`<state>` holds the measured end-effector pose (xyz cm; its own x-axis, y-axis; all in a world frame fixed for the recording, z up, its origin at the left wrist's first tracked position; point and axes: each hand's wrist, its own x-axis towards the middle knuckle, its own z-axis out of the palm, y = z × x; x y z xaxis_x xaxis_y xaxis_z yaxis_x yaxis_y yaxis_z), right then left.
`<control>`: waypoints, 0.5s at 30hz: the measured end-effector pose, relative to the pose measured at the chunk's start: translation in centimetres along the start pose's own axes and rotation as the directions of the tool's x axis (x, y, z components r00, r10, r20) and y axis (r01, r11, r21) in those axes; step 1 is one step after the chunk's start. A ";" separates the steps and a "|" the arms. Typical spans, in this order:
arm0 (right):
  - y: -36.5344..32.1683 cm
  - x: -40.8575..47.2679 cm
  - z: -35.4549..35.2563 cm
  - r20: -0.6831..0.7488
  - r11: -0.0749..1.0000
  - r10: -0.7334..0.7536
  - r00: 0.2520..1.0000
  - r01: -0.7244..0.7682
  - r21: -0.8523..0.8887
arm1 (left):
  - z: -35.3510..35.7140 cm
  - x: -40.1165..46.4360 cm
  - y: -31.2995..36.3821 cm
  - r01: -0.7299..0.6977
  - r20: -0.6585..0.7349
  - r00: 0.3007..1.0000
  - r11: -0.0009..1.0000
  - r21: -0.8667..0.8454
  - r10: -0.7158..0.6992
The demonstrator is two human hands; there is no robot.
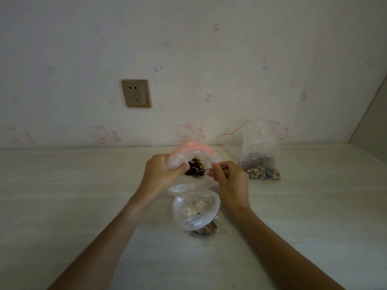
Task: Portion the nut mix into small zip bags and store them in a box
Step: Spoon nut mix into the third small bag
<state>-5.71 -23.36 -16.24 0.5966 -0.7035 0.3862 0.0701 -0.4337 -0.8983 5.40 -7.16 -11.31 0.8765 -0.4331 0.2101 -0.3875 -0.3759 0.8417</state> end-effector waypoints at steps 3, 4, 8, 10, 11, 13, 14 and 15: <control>-0.2 0.2 0.0 0.075 0.996 -0.003 0.997 0.009 -0.089 | 0.1 0.2 -0.3 -0.099 -0.029 0.994 0.988 0.116 0.103; -0.2 0.2 0.0 0.099 0.993 -0.005 0.995 0.017 -0.118 | 0.2 0.4 -0.4 -0.117 -0.021 0.992 0.978 0.172 0.123; -0.2 0.3 0.0 0.130 0.986 -0.001 0.991 0.022 -0.163 | 0.4 1.2 -1.2 -0.034 -0.022 0.999 0.983 0.178 0.039; -0.2 0.4 0.0 0.088 0.992 0.035 0.996 -0.024 -0.123 | 0.5 1.2 -1.3 -0.041 -0.046 0.998 0.992 0.116 0.047; -0.1 0.4 0.1 0.046 0.995 0.070 0.996 -0.067 -0.071 | 0.6 1.1 -1.3 -0.054 -0.055 0.997 0.995 0.085 0.059; 0.0 0.6 0.1 -0.033 0.988 0.146 0.989 -0.144 0.050 | 0.7 1.0 -1.4 -0.079 -0.056 0.995 0.996 0.031 0.081; 0.0 0.7 0.1 -0.057 0.982 0.171 0.984 -0.165 0.091 | 0.8 0.9 -1.4 -0.092 -0.050 0.994 0.996 0.017 0.092; 0.1 0.7 0.2 -0.072 0.978 0.185 0.980 -0.176 0.112 | 0.8 0.8 -1.5 -0.104 -0.042 0.994 0.995 0.010 0.104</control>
<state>-5.11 -23.72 -16.10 0.5399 -0.8104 0.2275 0.0527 -0.2372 -0.9700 6.42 -7.62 -12.81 0.8427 -0.4348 0.3175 -0.4794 -0.3375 0.8101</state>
